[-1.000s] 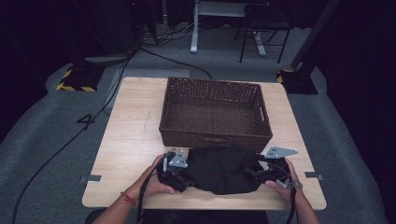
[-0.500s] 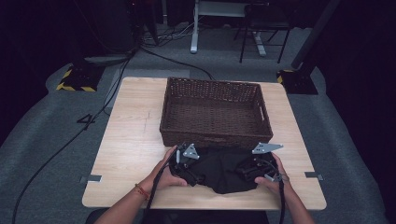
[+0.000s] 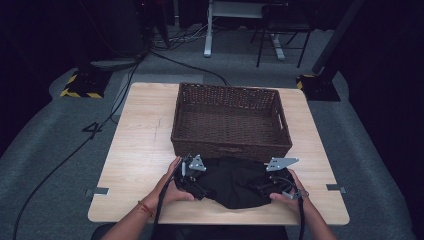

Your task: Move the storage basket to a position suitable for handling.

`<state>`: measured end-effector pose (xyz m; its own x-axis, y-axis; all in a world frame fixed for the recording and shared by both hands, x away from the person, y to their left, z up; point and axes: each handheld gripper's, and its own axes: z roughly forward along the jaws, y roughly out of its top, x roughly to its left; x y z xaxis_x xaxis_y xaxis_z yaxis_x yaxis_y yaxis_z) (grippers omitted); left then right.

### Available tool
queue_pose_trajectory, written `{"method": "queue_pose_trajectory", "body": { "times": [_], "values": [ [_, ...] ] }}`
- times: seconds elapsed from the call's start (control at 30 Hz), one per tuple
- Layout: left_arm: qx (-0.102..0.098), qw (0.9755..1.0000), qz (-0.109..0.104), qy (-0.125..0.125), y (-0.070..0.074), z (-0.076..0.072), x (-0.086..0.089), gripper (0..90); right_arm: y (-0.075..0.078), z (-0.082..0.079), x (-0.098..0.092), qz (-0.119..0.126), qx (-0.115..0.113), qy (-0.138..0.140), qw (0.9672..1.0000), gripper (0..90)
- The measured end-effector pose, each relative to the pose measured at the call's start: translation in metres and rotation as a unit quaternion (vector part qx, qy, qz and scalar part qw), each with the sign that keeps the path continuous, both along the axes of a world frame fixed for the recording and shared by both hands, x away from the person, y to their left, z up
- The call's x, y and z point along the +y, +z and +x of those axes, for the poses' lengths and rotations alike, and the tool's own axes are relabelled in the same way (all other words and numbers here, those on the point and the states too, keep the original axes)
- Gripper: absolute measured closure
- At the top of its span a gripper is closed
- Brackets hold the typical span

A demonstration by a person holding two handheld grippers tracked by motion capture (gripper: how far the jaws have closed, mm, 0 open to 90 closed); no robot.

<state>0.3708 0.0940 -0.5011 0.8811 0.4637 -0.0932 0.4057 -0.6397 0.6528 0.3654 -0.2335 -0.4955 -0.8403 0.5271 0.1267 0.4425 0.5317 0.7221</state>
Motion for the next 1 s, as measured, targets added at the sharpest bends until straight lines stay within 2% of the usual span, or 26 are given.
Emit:
{"method": "queue_pose_trajectory", "body": {
  "times": [0.2, 0.3, 0.4, 0.5, 0.53, 0.6, 0.63, 0.7, 0.8, 0.87, 0.93, 1.0],
  "values": [
    [-0.007, 1.0, -0.001, -0.002, -0.001, 0.004, -0.002, 0.0, 0.0, -0.004, 0.005, 0.0, 0.002, 0.037, 0.9993, 40.4],
    [-0.005, 0.9999, 0.009, 0.003, 0.0, 0.006, 0.0, 0.0, 0.001, -0.007, 0.008, -0.005, 0.0, 0.058, 0.9983, 42.0],
    [0.0, 0.9997, 0.022, 0.01, 0.002, 0.009, 0.005, 0.0, 0.002, -0.009, 0.008, -0.006, 0.001, 0.066, 0.9978, 42.3],
    [-0.003, 0.9996, 0.018, 0.021, 0.001, 0.01, 0.013, 0.0, 0.003, -0.01, 0.007, -0.006, 0.002, 0.061, 0.9981, 42.3],
    [-0.008, 0.9997, 0.009, 0.02, 0.0, 0.01, 0.013, 0.0, 0.003, -0.01, 0.006, -0.005, 0.003, 0.058, 0.9983, 42.0],
    [-0.012, 0.9998, 0.008, 0.014, -0.001, 0.011, 0.012, 0.0, 0.002, -0.009, 0.006, -0.002, 0.008, 0.053, 0.9985, 41.2],
    [-0.015, 0.9999, 0.004, 0.006, -0.002, 0.014, 0.006, 0.0, 0.001, -0.008, 0.006, -0.002, 0.006, 0.036, 0.9993, 37.3],
    [-0.013, 0.9998, 0.011, 0.004, -0.001, 0.016, -0.001, 0.0, 0.001, -0.007, 0.006, -0.004, 0.002, 0.023, 0.9997, 34.3],
    [-0.018, 0.9998, 0.007, -0.009, -0.002, 0.016, -0.007, 0.0, 0.0, -0.006, 0.005, -0.017, -0.01, 0.0, 0.9998, 24.8],
    [-0.021, 0.9996, 0.004, -0.016, -0.002, 0.017, -0.01, 0.2, -0.001, -0.004, 0.004, -0.014, -0.009, -0.012, 0.9998, 21.1],
    [-0.025, 0.9991, -0.005, -0.034, -0.001, 0.016, -0.012, 4.8, -0.003, -0.002, 0.004, -0.019, -0.015, -0.017, 0.9996, 17.6],
    [-0.025, 0.9986, -0.012, -0.045, 0.0, 0.015, -0.014, 17.0, -0.003, -0.002, 0.006, -0.024, -0.019, -0.017, 0.9994, 17.7]
  ]
}}
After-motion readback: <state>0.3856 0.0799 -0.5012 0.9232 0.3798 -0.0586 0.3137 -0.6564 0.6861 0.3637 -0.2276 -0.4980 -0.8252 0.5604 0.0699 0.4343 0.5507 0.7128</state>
